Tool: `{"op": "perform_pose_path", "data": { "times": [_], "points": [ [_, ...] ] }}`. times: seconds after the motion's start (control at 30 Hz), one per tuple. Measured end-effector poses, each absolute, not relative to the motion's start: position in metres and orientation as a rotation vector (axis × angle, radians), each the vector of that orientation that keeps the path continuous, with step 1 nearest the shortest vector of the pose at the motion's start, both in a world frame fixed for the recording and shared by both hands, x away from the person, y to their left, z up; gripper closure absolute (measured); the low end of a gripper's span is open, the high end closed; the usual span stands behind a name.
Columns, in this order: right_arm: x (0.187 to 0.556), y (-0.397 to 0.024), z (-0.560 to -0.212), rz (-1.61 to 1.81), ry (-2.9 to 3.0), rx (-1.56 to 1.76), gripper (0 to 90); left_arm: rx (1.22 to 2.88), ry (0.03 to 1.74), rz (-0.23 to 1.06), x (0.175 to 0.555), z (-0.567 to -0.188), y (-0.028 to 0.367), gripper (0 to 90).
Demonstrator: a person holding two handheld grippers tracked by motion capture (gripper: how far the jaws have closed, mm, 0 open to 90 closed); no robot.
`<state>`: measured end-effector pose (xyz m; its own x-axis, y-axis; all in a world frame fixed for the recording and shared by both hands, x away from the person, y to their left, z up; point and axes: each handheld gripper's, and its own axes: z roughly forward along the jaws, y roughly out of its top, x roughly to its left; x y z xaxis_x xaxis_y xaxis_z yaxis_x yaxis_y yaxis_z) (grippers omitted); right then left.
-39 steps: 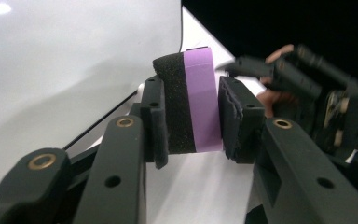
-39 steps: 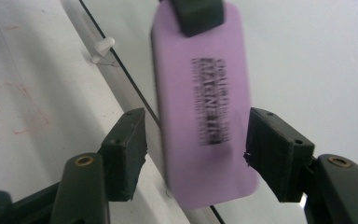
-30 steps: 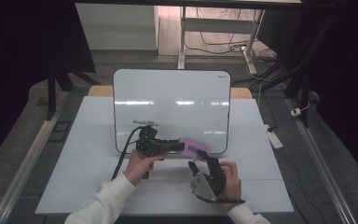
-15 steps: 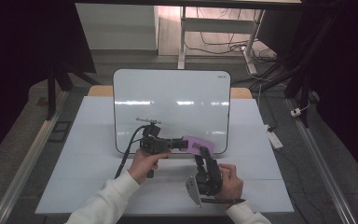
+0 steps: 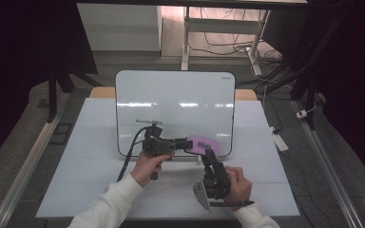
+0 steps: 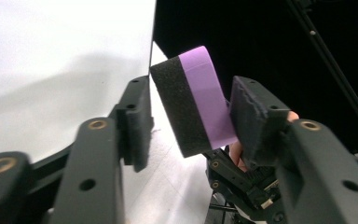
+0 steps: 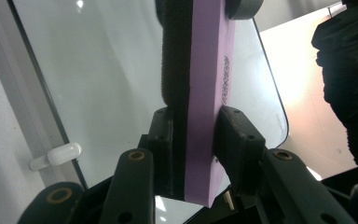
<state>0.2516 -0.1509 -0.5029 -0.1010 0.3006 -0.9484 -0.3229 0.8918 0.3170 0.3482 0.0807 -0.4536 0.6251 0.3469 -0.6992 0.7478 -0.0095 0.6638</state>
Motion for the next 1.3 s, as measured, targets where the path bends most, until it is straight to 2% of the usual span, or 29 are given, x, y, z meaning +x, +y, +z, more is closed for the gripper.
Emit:
{"op": "perform_pose_path", "data": {
  "times": [0.13,0.27,0.5,0.87,1.3],
  "points": [
    [0.25,-0.154,-0.497,0.579,1.617,0.004,66.5,1.625,0.91,-0.317,0.344,-0.45,0.083,30.8],
    [0.251,-0.156,-0.493,0.632,1.662,0.05,66.9,1.635,0.902,-0.233,0.34,-0.446,0.088,24.4],
    [0.255,-0.166,-0.485,0.732,1.757,0.2,67.0,1.662,0.879,-0.115,0.332,-0.44,0.103,22.7],
    [0.261,-0.197,-0.461,1.048,1.894,0.677,67.0,1.83,0.857,0.113,0.297,-0.448,0.142,22.3],
    [0.287,-0.218,-0.473,1.124,1.891,1.03,66.7,1.906,0.961,0.265,0.261,-0.474,0.198,22.3]
  ]
}}
